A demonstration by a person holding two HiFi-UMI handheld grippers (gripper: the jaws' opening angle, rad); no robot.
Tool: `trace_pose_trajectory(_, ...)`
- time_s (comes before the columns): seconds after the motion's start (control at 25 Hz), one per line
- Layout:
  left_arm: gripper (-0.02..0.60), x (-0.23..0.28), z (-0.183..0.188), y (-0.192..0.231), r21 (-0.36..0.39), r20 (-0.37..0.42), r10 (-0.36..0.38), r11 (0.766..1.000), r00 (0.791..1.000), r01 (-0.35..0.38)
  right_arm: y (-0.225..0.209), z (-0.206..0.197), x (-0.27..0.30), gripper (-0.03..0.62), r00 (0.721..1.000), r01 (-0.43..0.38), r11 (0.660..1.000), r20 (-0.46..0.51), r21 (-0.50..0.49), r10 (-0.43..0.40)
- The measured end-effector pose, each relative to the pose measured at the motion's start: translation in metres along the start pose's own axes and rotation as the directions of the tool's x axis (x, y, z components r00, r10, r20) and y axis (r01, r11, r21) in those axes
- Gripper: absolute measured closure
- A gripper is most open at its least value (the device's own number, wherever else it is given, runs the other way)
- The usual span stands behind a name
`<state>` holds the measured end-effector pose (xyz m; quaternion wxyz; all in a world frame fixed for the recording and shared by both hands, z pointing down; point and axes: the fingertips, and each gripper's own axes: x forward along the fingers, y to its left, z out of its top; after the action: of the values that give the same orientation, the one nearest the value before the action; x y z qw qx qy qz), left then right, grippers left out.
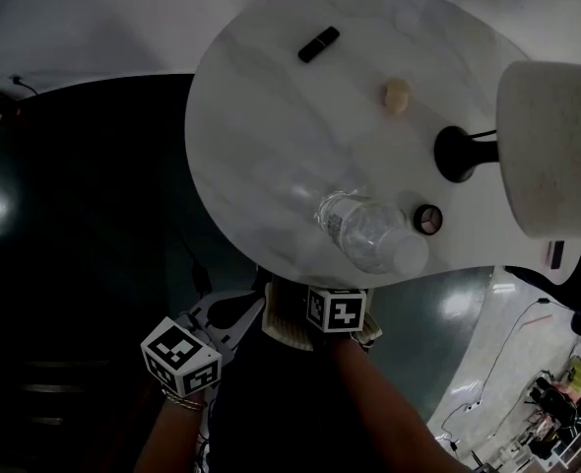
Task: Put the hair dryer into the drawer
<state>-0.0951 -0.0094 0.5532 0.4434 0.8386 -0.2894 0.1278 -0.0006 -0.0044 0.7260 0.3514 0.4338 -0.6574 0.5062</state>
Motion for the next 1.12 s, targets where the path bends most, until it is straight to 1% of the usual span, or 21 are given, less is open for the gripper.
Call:
trace_pose_trajectory(0.16, 0.574, 0.0, 0.0, 0.0, -0.002, -0.005, -0.001, 1.0, 1.0, 0.001, 0.001, 0.001, -0.001, 0.372, 1.0, 0.004, 1.0, 0.0, -0.006, -0.004)
trace_pose_trajectory(0.28, 0.574, 0.0, 0.001, -0.001, -0.003, -0.003, -0.007, 1.0, 1.0, 0.007, -0.001, -0.001, 0.0, 0.372, 1.0, 0.01, 1.0, -0.018, -0.004, -0.01)
trace_pose_trajectory(0.36, 0.574, 0.001, 0.003, -0.002, 0.0, 0.0, -0.01, 1.0, 1.0, 0.01, 0.0, -0.001, -0.002, 0.364, 1.0, 0.003, 1.0, -0.02, -0.003, -0.003)
trace_pose_trajectory(0.48, 0.574, 0.0, 0.004, -0.004, 0.004, 0.001, -0.014, 1.0, 1.0, 0.014, 0.0, -0.002, -0.007, 0.335, 1.0, 0.004, 1.0, -0.016, -0.02, -0.005)
trace_pose_trajectory(0.68, 0.574, 0.002, 0.006, -0.009, 0.013, -0.001, -0.024, 1.0, 1.0, 0.024, 0.002, 0.0, -0.02, 0.334, 1.0, -0.003, 1.0, 0.024, -0.017, 0.003)
trace_pose_trajectory(0.88, 0.574, 0.001, 0.009, -0.017, 0.04, 0.0, -0.038, 0.998, 0.999, 0.038, 0.004, -0.007, -0.041, 0.335, 1.0, 0.008, 0.997, 0.002, -0.081, -0.008)
trace_pose_trajectory(1.04, 0.574, 0.002, 0.014, -0.022, 0.054, 0.006, -0.042, 0.998, 0.999, 0.042, 0.01, -0.011, -0.059, 0.335, 1.0, -0.009, 0.989, -0.018, -0.148, 0.006)
trace_pose_trajectory(1.08, 0.574, 0.003, 0.016, -0.023, 0.058, 0.006, -0.044, 0.997, 0.999, 0.043, 0.009, -0.01, -0.063, 0.342, 1.0, -0.011, 0.987, -0.015, -0.16, 0.009)
trace_pose_trajectory(1.12, 0.574, 0.005, 0.017, -0.025, 0.062, 0.006, -0.045, 0.997, 0.999, 0.045, 0.009, -0.009, -0.067, 0.361, 1.0, -0.012, 0.986, -0.007, -0.168, 0.011)
